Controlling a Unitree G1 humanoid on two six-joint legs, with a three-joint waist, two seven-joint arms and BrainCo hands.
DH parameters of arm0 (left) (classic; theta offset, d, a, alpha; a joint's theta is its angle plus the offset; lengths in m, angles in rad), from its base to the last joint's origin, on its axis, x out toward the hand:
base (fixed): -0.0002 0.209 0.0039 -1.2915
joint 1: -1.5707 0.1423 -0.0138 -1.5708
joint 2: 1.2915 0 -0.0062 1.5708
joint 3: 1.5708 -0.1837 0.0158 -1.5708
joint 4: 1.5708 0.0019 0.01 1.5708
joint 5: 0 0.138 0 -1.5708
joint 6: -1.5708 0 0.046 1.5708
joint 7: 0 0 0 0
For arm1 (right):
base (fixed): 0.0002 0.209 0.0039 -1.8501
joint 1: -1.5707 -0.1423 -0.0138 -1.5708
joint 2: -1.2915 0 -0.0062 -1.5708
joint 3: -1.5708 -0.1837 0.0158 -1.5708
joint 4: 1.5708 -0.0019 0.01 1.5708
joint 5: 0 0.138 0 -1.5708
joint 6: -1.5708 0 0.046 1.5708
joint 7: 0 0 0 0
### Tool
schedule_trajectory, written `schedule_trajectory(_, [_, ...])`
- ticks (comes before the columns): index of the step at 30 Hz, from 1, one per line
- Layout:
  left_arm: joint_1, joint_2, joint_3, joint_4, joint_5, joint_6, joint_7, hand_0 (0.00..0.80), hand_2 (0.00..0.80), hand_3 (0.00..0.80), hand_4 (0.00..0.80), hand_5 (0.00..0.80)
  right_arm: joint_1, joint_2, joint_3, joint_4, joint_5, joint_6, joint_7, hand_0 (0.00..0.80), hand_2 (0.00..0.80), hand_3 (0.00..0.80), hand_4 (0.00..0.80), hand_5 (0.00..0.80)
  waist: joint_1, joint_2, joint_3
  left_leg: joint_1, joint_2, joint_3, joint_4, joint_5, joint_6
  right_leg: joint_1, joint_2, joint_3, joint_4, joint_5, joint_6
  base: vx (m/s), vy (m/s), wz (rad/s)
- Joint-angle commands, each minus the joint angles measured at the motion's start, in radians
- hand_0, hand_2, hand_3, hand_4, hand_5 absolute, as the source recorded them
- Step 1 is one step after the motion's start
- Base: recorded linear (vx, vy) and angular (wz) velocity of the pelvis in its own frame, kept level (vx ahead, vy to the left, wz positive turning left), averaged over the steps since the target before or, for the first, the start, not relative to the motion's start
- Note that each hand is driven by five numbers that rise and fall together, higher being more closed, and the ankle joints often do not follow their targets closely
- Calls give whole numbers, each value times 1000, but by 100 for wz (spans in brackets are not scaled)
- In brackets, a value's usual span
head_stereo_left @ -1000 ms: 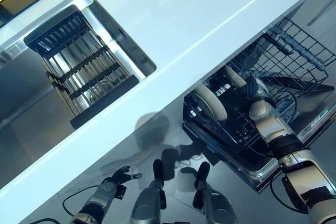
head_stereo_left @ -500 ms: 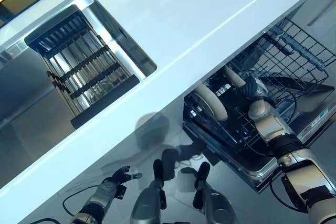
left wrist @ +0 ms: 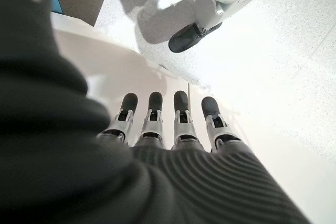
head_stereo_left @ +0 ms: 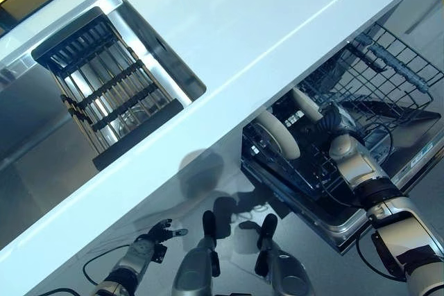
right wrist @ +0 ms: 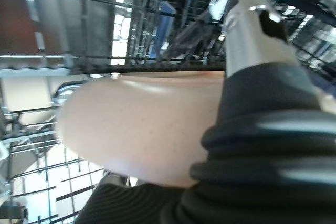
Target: Take plates into dishwasher
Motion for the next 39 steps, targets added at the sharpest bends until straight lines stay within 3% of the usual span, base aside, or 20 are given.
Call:
schedule_trajectory(1, [-46, 27, -41, 19, 2, 7, -2, 0, 0, 0, 0, 0, -40, 6, 34, 64, 24, 24, -1, 0, 0, 0, 0, 0, 34, -18, 14, -34, -83, 3, -2, -112, 78, -36, -23, 33, 148, -195, 36, 0, 0, 0])
schedule_trajectory(16, [-37, 24, -34, 22, 6, 5, 4, 0, 0, 0, 0, 0, -27, 4, 21, 20, 30, -9, -52, 0, 0, 0, 0, 0, 30, -25, 14, -27, -80, 9, -2, -114, 79, -31, -20, 38, 146, -194, 37, 0, 0, 0])
schedule_trajectory(39, [-4, 8, 3, 30, 3, -7, 23, 0, 0, 0, 0, 0, 82, 1, -79, -281, -29, -50, -208, 0, 0, 0, 0, 0, -3, -47, 9, -17, -72, 31, -2, -121, 82, -28, -7, 65, 138, -195, 38, 0, 0, 0])
